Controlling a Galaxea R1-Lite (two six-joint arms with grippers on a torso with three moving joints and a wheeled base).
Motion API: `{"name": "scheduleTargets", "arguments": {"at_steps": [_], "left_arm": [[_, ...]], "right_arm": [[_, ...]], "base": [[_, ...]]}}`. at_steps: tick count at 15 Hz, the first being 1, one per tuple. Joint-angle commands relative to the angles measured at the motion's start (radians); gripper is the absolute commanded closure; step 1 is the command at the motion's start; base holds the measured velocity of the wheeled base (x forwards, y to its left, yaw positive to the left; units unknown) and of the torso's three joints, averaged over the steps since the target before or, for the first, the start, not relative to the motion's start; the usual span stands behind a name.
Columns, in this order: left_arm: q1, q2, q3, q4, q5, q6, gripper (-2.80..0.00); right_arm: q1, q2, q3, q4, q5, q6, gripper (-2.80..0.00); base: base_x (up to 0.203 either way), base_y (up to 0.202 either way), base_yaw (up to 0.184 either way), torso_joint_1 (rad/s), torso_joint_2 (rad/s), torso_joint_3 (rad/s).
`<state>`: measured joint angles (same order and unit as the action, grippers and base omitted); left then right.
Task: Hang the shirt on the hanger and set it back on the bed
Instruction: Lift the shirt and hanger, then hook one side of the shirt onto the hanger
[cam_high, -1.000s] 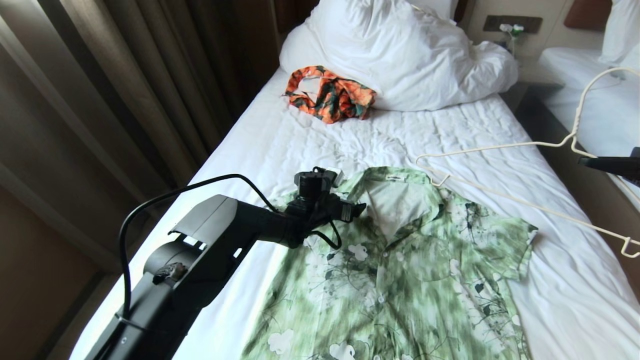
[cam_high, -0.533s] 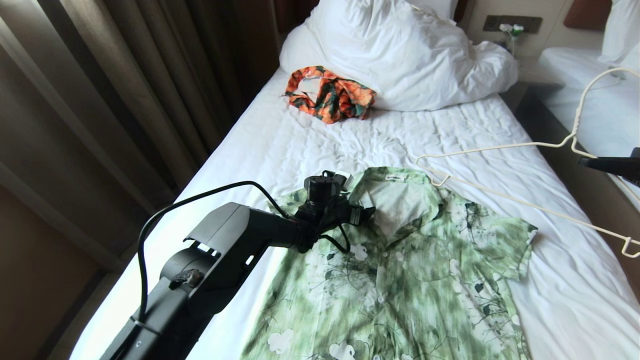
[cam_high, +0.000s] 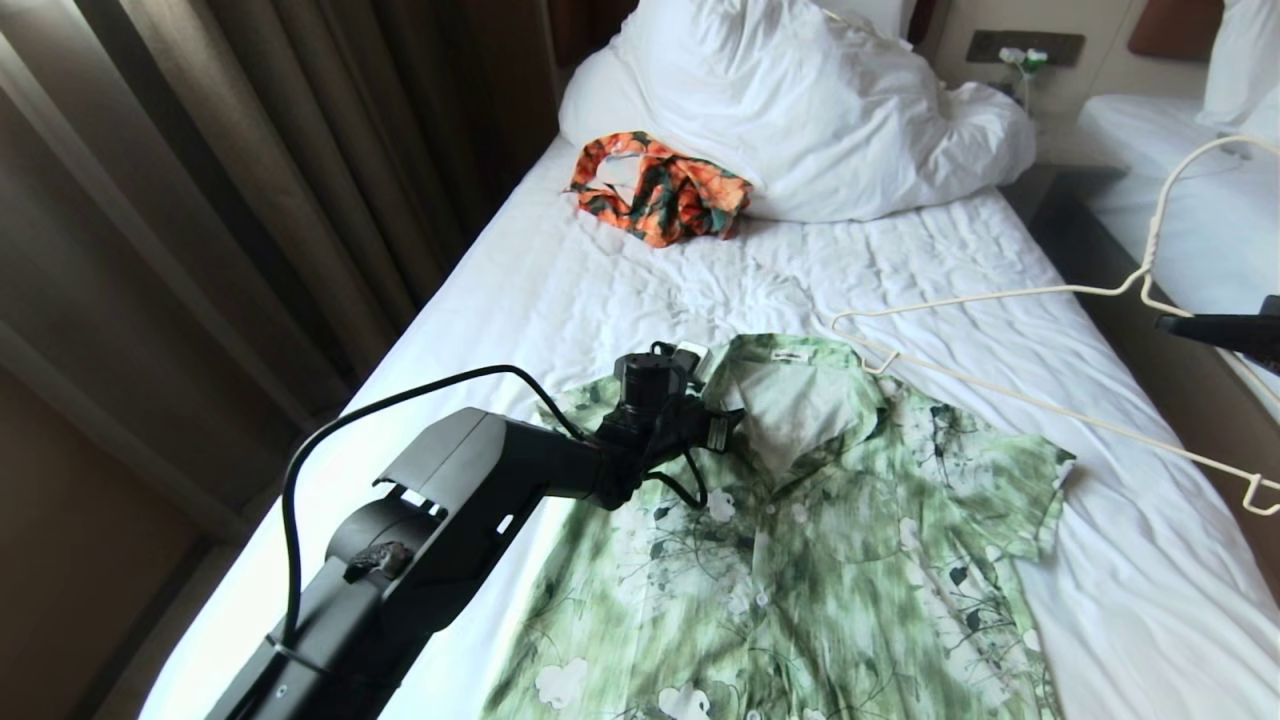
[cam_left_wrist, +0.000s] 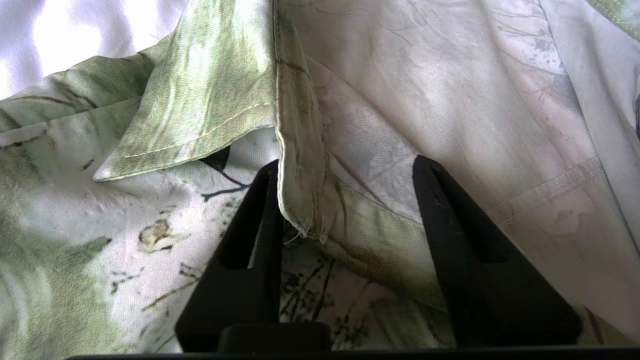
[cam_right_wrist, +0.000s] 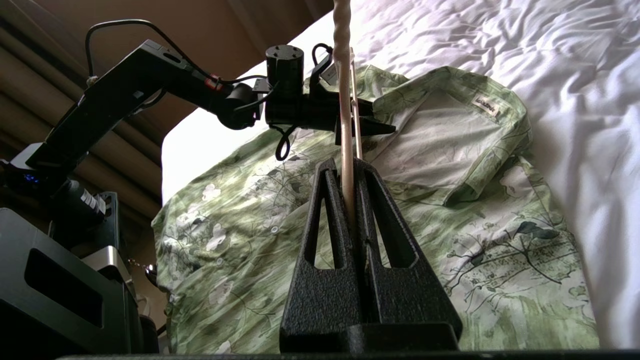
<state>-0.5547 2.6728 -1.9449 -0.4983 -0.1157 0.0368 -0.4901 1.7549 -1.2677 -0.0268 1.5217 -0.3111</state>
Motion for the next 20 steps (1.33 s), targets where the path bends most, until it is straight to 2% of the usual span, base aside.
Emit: {"name": "scheduleTargets", "arguments": {"at_steps": [1,4,9,16,20], "left_arm": [[0.001,-0.008,0.000,-0.005,0.001,0.000,0.00],[0.004,-0.034,0.000,-0.003,0.008,0.000,0.00],[-0.016,-0.109,0.027,0.076,0.086,-0.008,0.00],[-0.038,-0.369,0.270,0.086,0.092,-0.022,0.00],[-0.054,-0.445,0.334,0.094,0.100,-0.017,0.00]], "right_arm": [[0.001,0.002,0.001,-0.001,0.008,-0.002,0.00],[0.004,0.005,0.001,-0.001,0.008,-0.003,0.00],[0.008,0.031,-0.004,-0.002,0.008,-0.003,0.00],[0.081,0.142,-0.017,-0.004,0.008,-0.008,0.00],[0.110,0.192,-0.025,-0.004,0.008,-0.006,0.00]], "base": [[0.000,0.000,0.000,0.000,0.00,0.000],[0.000,0.000,0.000,0.000,0.00,0.000],[0.000,0.000,0.000,0.000,0.00,0.000],[0.000,0.000,0.000,0.000,0.00,0.000],[0.000,0.000,0.000,0.000,0.00,0.000]]}}
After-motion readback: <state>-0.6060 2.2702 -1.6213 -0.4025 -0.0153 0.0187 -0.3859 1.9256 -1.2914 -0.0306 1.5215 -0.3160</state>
